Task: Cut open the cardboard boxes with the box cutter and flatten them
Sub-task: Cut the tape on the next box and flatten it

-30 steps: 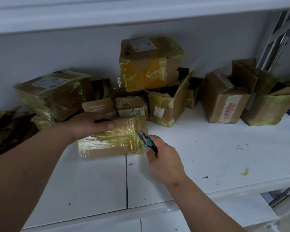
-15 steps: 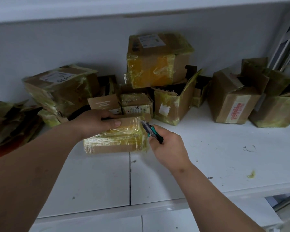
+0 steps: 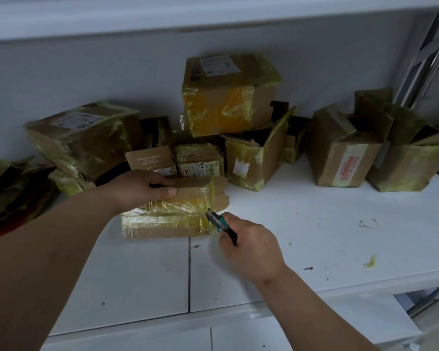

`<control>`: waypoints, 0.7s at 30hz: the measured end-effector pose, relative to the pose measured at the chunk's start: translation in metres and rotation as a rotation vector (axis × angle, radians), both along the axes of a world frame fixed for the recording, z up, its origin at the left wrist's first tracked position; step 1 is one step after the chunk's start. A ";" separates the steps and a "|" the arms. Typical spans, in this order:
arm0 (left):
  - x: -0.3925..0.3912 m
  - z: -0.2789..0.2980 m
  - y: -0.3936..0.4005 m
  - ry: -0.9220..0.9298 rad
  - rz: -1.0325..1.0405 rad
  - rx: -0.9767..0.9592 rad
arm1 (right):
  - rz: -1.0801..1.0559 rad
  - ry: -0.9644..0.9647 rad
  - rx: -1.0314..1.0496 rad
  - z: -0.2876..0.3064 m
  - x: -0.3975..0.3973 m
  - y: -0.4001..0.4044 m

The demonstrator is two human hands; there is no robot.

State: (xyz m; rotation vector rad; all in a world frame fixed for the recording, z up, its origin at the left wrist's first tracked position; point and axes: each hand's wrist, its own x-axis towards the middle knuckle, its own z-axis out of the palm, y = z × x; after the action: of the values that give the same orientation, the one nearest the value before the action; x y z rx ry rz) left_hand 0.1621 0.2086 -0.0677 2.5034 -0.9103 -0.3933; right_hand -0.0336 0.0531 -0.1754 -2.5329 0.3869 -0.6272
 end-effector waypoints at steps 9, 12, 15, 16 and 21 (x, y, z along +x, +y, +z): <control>-0.007 -0.008 0.009 -0.030 -0.009 0.009 | -0.029 -0.009 -0.144 -0.006 -0.005 -0.003; -0.013 -0.010 0.011 -0.041 -0.019 0.014 | -0.024 0.031 -0.168 -0.007 -0.009 -0.003; -0.017 -0.011 0.013 -0.059 0.015 -0.008 | 0.024 0.172 -0.199 -0.006 -0.022 -0.001; -0.018 -0.011 0.013 -0.070 0.023 -0.011 | 0.036 0.225 -0.206 -0.006 -0.026 0.000; -0.022 -0.001 0.010 -0.111 0.044 0.036 | -0.005 0.339 -0.096 0.009 -0.030 -0.002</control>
State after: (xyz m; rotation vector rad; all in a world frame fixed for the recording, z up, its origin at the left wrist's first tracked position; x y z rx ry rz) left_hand 0.1399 0.2183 -0.0691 2.5952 -0.8964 -0.2607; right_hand -0.0634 0.0510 -0.1667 -2.7348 0.4897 -0.2194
